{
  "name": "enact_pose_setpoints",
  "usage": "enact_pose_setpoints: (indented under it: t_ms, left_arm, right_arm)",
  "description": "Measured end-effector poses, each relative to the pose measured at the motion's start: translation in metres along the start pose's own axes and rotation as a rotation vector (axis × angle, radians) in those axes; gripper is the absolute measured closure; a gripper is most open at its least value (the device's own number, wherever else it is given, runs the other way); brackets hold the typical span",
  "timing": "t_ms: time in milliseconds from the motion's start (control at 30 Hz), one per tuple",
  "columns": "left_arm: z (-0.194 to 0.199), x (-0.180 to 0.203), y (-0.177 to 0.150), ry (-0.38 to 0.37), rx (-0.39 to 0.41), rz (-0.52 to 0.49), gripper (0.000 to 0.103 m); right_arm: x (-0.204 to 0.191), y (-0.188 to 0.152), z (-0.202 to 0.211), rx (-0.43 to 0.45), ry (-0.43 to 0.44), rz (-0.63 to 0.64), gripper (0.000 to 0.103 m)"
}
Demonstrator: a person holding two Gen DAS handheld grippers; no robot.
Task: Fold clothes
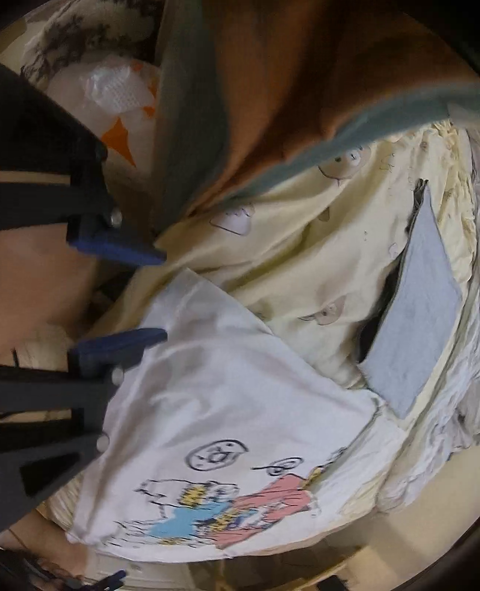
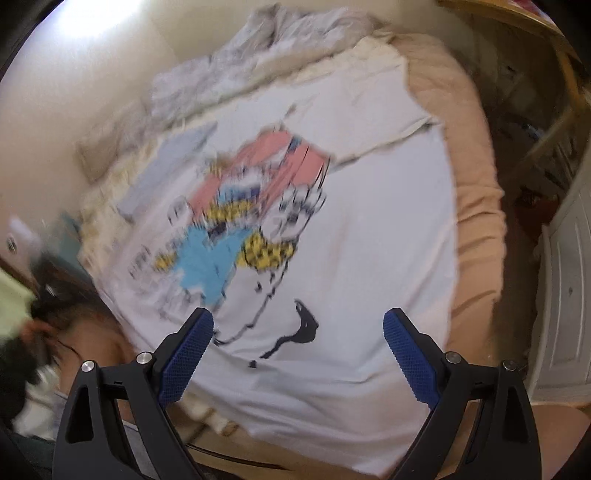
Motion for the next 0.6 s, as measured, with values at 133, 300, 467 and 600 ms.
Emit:
enact_pose_setpoints:
  t_ms: [133,300,467,600]
  left_arm:
    - [-0.008,0.002,0.007,0.001,0.000,0.020,0.061]
    - [-0.025,0.003,0.009,-0.018,-0.056,0.065,0.057]
    - [-0.031,0.005,0.013,-0.022,-0.057,0.083,0.057]
    - [-0.036,0.004,0.014,-0.030,-0.058,0.101,0.057]
  right_arm:
    - [0.039,-0.001,0.038,-0.028,-0.001,-0.148,0.008]
    - [0.077,-0.037,0.032,-0.197,-0.042,-0.378,0.008]
    - [0.081,-0.076,0.007,-0.345,-0.073,-0.463,0.028]
    - [0.084,-0.097,-0.010,-0.393,-0.087,-0.507,0.035]
Point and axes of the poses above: each gripper's, at about its wrist camera, not at the fingertips, and z roughly against the way its jaws point, x to its right, y to its top, the point moved 4 cm from there along -z, roughly the way its jaws point, and after that the axes turned 3 degrees about -z, right-handed, at the moved point
